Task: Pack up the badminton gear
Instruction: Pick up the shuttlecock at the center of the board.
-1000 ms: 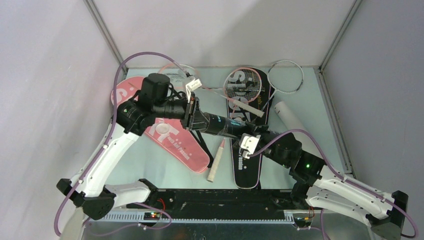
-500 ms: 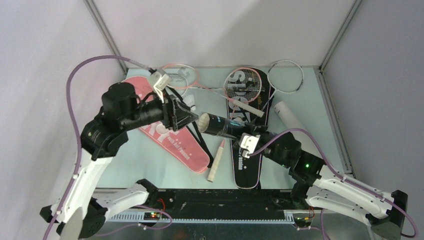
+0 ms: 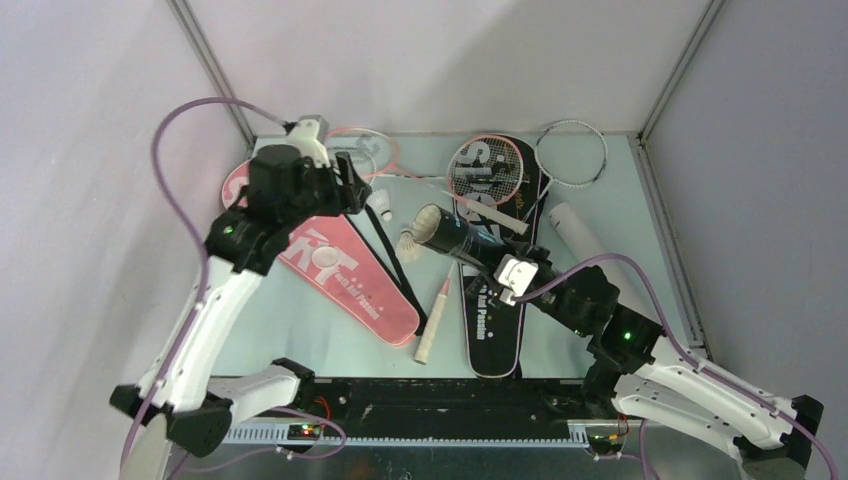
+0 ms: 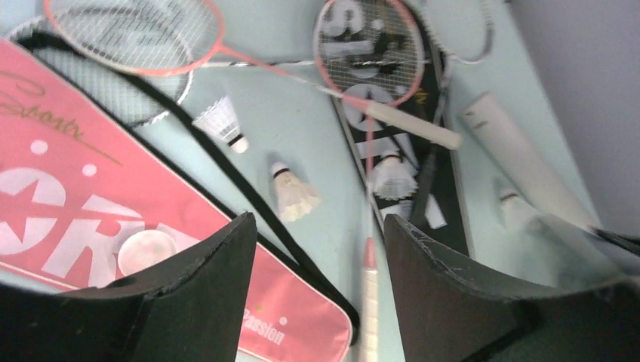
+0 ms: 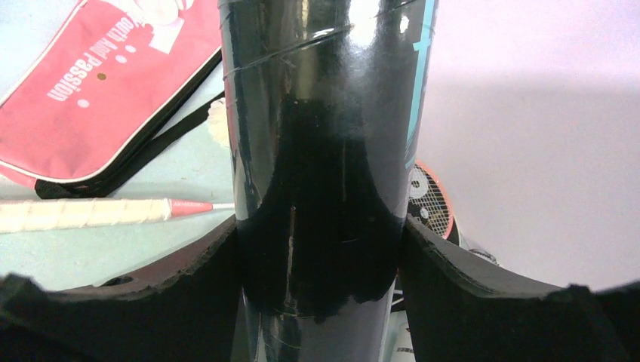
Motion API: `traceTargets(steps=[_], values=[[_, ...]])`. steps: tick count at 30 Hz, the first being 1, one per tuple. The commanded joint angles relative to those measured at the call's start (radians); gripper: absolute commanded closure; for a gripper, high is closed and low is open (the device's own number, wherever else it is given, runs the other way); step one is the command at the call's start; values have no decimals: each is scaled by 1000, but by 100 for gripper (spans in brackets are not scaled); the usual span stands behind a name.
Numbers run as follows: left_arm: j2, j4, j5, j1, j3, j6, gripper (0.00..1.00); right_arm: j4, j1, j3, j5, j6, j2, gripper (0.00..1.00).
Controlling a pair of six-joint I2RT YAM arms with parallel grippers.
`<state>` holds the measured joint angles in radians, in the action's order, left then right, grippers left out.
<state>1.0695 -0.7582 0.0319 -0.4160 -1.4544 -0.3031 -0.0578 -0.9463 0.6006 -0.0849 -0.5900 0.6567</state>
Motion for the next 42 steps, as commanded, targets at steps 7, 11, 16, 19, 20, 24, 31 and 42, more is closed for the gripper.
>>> traceTargets(steps=[7, 11, 16, 19, 20, 24, 31, 42], values=[[106, 522, -85, 6, 440, -594, 34, 68, 27, 24, -18, 59, -74, 72], [166, 616, -142, -9, 571, -911, 32, 85, 33, 24, -6, 64, -97, 72], [265, 738, -177, -55, 664, -1170, 30, 82, 36, 24, -8, 50, -103, 72], [338, 808, -151, -70, 653, -1218, 30, 74, 36, 24, -13, 46, -104, 72], [381, 795, -133, -72, 629, -1222, 30, 70, 36, 24, -15, 46, -106, 72], [459, 780, -110, -80, 605, -1273, 31, 63, 36, 24, -19, 45, -108, 72], [500, 692, -178, -90, 582, -1311, 31, 62, 40, 23, -24, 31, -101, 72], [572, 787, -215, -88, 584, -1304, 61, 62, 41, 24, -12, 36, -95, 71]])
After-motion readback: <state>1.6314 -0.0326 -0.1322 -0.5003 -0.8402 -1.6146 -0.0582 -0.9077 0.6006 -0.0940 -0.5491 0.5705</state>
